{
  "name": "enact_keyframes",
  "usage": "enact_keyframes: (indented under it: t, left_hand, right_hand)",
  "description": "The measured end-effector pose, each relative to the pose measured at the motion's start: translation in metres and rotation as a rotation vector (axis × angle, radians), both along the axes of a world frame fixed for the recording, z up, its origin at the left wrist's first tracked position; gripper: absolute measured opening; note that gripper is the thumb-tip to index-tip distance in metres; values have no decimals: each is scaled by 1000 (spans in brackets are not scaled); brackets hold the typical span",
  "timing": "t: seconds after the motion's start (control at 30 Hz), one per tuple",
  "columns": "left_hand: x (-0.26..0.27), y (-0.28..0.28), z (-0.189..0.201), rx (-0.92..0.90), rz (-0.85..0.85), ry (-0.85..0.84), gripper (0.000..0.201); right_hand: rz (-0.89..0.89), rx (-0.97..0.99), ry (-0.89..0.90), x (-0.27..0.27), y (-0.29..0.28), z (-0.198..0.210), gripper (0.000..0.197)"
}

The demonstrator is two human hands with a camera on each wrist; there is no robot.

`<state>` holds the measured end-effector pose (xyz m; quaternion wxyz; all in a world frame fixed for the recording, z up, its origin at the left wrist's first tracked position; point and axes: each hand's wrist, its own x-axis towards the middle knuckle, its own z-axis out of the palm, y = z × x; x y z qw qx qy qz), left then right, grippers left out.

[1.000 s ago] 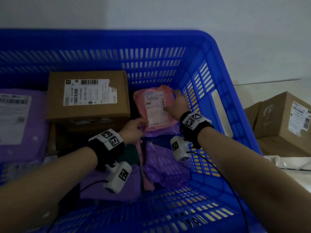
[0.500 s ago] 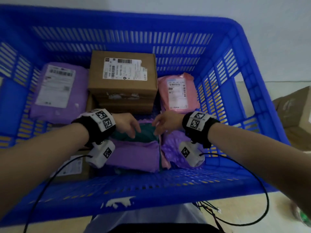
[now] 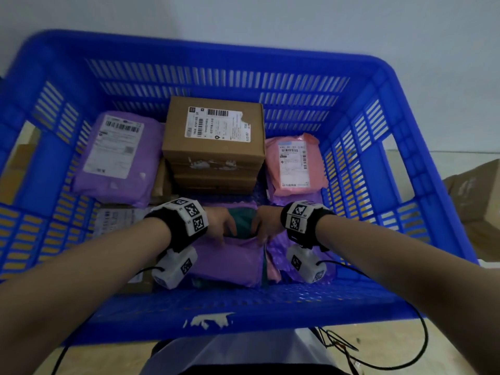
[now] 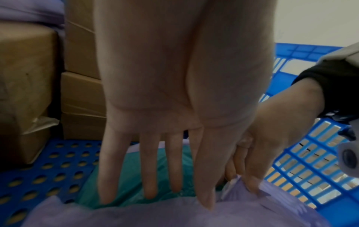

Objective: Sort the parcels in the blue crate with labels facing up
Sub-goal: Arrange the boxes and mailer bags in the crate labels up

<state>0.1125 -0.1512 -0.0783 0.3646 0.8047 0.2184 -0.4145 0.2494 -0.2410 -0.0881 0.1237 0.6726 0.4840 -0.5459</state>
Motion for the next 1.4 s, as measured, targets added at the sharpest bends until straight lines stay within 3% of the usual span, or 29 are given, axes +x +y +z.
enact_keyframes:
  t: [0.13, 0.27, 0.47, 0.67, 0.8, 0.9, 1.07, 1.13, 1.23, 1.33, 1.4]
  left_hand:
    - [-3, 5, 4, 26, 5, -28, 52]
    - [-7, 16, 19, 10, 41, -66, 45]
    - [-18, 39, 64, -4, 292, -144, 21]
    - [-29, 56, 98, -86, 556, -263, 18]
    - [-46, 65, 115, -135, 528, -414, 36]
    - [-55, 63, 131, -59, 495, -495, 44]
    - [-62, 56, 138, -254, 674, -747, 78]
    - [-59, 51, 139, -306, 742, -832, 78]
    - [-49, 45, 142, -241, 831, -910, 62]
    - [-39, 45, 140, -149, 923, -952, 72]
    - [-31, 43, 141, -111, 984, -992, 68]
  right_hand:
    - [-240, 9, 126, 2, 4, 11, 36]
    - [-451, 39, 291, 6, 10, 33, 20]
    - [-621, 106, 532, 15, 23, 81, 13]
    - [-761, 166, 663, 18, 33, 133, 16]
    - [-925, 246, 755, 13, 36, 167, 18]
    - [-1036, 322, 868, 6, 39, 191, 20]
    - [-1239, 463, 1027, -11, 46, 223, 17]
    - [-1292, 506, 1081, -16, 47, 232, 15]
    - [-1355, 602, 1137, -17, 48, 242, 12]
    - [-1412, 687, 1220, -14, 50, 247, 11]
    - [-1443, 737, 1249, -10, 52, 249, 12]
